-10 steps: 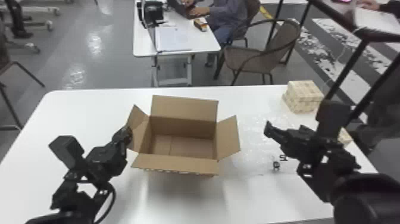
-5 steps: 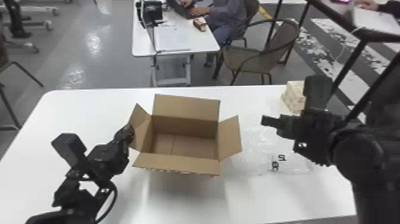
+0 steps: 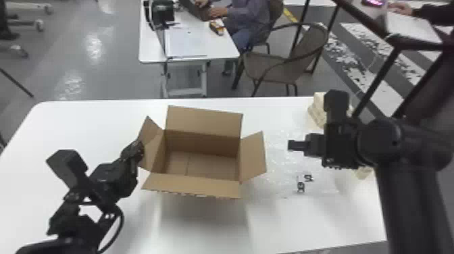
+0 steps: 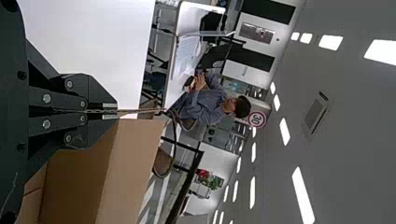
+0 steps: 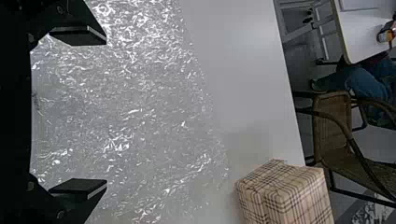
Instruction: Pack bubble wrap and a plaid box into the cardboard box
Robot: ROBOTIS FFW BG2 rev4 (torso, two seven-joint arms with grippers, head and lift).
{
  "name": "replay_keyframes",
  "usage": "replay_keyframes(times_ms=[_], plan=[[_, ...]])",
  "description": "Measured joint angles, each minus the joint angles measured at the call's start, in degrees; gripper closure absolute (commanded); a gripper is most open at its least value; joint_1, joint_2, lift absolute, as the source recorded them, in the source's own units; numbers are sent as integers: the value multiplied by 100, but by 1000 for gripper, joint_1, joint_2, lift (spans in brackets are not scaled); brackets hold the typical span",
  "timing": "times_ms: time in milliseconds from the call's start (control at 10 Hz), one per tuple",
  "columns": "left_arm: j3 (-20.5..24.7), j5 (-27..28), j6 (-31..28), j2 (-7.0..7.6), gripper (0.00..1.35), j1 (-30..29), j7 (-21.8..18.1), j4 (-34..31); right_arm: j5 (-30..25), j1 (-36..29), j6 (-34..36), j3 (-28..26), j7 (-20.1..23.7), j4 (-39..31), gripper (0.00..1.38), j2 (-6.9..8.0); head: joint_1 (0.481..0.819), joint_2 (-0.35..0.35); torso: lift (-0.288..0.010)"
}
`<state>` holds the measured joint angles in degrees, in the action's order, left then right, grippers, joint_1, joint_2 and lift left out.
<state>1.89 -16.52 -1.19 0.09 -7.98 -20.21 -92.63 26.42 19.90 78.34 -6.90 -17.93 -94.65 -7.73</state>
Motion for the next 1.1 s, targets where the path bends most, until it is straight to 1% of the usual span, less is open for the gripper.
replay_keyframes(times_ms=[200, 300, 500, 700, 800, 900, 1000, 1100], plan=[[-12, 0, -27, 0, 1185, 11, 1, 0, 127, 550, 280, 38, 0, 833, 206, -72, 695, -110, -95], [-28, 8, -53, 0, 1185, 21, 8, 0, 295, 930, 515, 46, 0, 1340, 206, -129, 695, -107, -95], [-93, 48, -127, 0, 1185, 76, 17, 12, 696, 1666, 829, 283, 0, 2398, 206, -361, 695, -108, -95], [-145, 53, -150, 0, 1185, 122, 48, 51, 738, 2357, 1119, 590, 0, 3229, 206, -544, 695, -119, -95], [-160, 53, -153, 0, 1185, 141, 58, 71, 772, 2589, 1153, 795, 1, 3539, 206, -630, 695, -129, -95], [-179, 53, -154, 0, 1185, 162, 67, 85, 807, 2684, 1163, 899, 1, 3782, 206, -655, 695, -132, -95], [-193, 53, -149, 0, 1185, 174, 71, 93, 820, 2679, 1125, 939, 9, 3927, 229, -643, 695, -132, -95], [-203, 38, -133, 0, 1185, 180, 71, 99, 843, 2546, 861, 1011, 216, 3957, 257, -617, 695, -125, -95]])
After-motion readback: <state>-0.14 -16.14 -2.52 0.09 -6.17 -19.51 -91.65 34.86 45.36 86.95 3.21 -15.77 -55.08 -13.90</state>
